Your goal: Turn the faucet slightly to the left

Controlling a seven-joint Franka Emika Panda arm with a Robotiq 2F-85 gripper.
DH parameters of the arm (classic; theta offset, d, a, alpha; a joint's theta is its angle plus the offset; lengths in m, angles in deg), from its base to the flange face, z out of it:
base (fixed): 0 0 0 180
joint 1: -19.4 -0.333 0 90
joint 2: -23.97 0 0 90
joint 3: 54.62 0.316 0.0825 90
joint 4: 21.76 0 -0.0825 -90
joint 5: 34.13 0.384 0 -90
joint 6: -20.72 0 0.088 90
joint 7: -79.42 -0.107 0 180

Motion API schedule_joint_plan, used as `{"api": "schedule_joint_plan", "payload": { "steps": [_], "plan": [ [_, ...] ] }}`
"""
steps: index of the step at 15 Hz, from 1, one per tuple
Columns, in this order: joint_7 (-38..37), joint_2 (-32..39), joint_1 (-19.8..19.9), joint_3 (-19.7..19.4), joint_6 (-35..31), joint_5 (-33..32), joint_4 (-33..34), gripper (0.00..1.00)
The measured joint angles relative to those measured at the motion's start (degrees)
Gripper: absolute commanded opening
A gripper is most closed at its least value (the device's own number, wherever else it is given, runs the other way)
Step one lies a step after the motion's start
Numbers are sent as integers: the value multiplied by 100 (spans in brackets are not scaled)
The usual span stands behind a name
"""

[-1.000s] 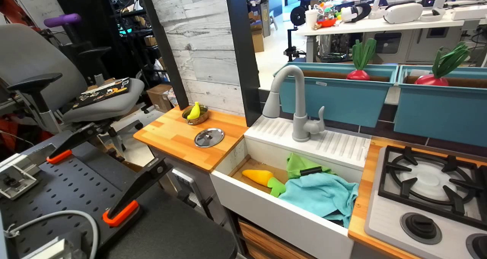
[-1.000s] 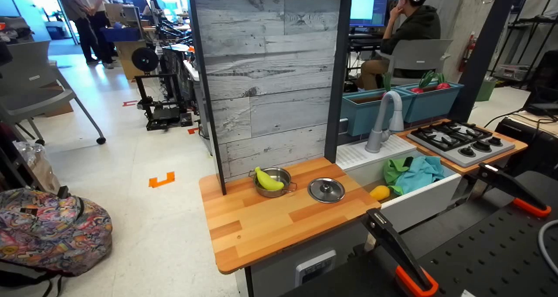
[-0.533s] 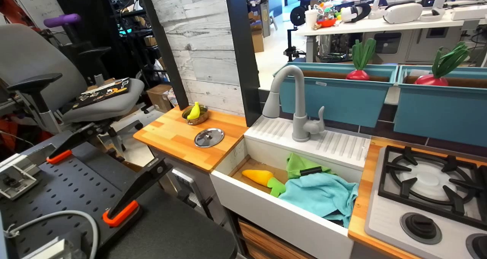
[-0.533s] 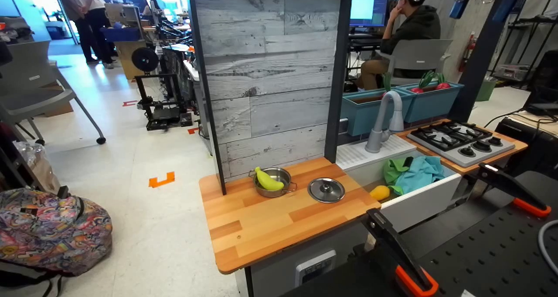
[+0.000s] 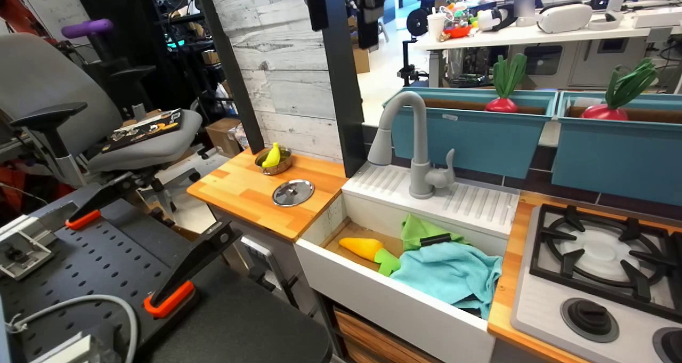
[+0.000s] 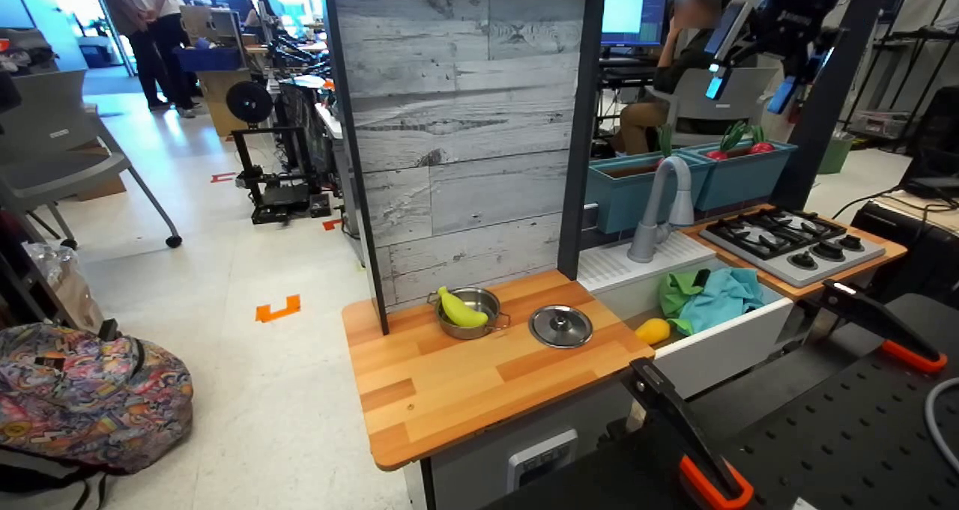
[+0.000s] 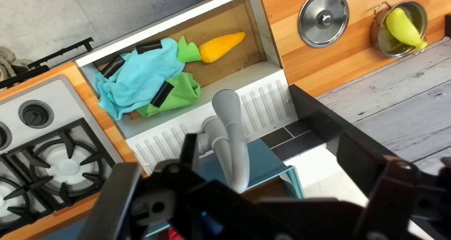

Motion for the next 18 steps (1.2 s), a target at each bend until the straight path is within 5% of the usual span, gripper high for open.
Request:
{"api": "schedule_joint_plan", "payload": {
  "steps": [12, 13, 14, 16, 18],
  "plan": [
    [-368, 1907, 195, 266, 97, -216, 1611, 100],
    [-425, 1998, 195, 269, 159, -297, 1692, 96],
    [-490, 2079, 193, 269, 209, -374, 1770, 72],
    [-591, 2216, 190, 269, 259, -521, 1899, 69],
    [-678, 2332, 185, 269, 314, -634, 2022, 53]
  ]
}}
